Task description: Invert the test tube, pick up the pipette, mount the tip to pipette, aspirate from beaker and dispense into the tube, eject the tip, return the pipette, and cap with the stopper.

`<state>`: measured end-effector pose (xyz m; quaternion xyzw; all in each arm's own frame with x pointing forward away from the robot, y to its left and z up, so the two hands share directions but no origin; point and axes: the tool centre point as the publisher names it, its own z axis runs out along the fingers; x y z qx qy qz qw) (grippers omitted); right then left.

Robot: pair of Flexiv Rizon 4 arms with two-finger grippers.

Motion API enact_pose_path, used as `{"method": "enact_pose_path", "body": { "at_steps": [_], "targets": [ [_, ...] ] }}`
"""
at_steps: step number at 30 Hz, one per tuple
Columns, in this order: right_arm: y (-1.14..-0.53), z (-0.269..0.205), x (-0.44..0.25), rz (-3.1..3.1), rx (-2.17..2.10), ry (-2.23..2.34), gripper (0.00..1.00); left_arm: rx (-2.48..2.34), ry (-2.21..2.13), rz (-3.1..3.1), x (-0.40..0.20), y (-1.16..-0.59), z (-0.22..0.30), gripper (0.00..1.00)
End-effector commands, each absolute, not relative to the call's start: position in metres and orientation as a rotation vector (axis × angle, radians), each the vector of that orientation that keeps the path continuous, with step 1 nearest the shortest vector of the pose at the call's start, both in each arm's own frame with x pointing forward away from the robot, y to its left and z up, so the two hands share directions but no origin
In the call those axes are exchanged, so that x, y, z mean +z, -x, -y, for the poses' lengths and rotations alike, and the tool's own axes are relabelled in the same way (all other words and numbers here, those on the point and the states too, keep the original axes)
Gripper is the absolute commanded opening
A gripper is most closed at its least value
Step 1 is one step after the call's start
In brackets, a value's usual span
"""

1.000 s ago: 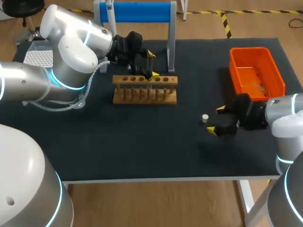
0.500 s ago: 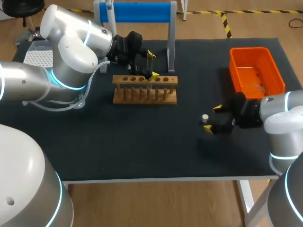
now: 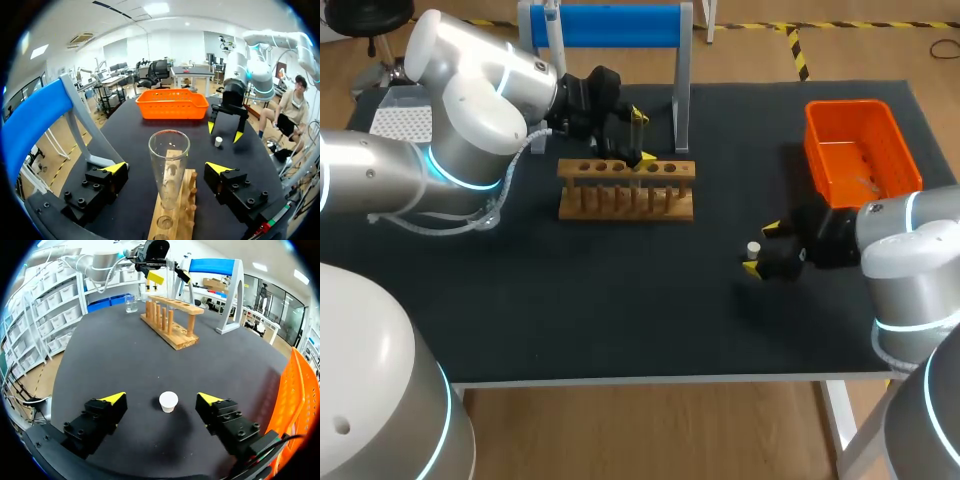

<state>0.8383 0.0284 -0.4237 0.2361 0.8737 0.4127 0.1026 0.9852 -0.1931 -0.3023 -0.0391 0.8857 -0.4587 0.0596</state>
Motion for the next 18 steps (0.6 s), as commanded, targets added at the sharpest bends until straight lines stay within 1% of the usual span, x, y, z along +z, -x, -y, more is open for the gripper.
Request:
{"method": "enact_pose_path", "body": {
  "at_steps": [1,2,5,10,18],
  "targets": [
    [-0.8406,-0.0319,-0.4260,-2.578,1.210,-0.703,0.80,-1.387,0.119,-2.684,-0.3019,-0.9853,0.1931,1.00],
    [-0.8410,-0.0321,-0.4264,-2.577,1.209,-0.704,0.74,-1.387,0.119,-2.684,-0.3019,-0.9853,0.1931,1.00],
    [-0.8414,-0.0324,-0.4269,-2.576,1.204,-0.710,0.70,-1.387,0.119,-2.684,-0.3019,-0.9853,0.1931,1.00],
    [-0.8416,-0.0326,-0.4276,-2.579,1.194,-0.725,0.67,-1.387,0.119,-2.684,-0.3019,-0.9853,0.1931,1.00],
    [-0.8431,-0.0331,-0.4281,-2.575,1.184,-0.732,0.60,-1.387,0.119,-2.684,-0.3019,-0.9853,0.1931,1.00]
  ]
}}
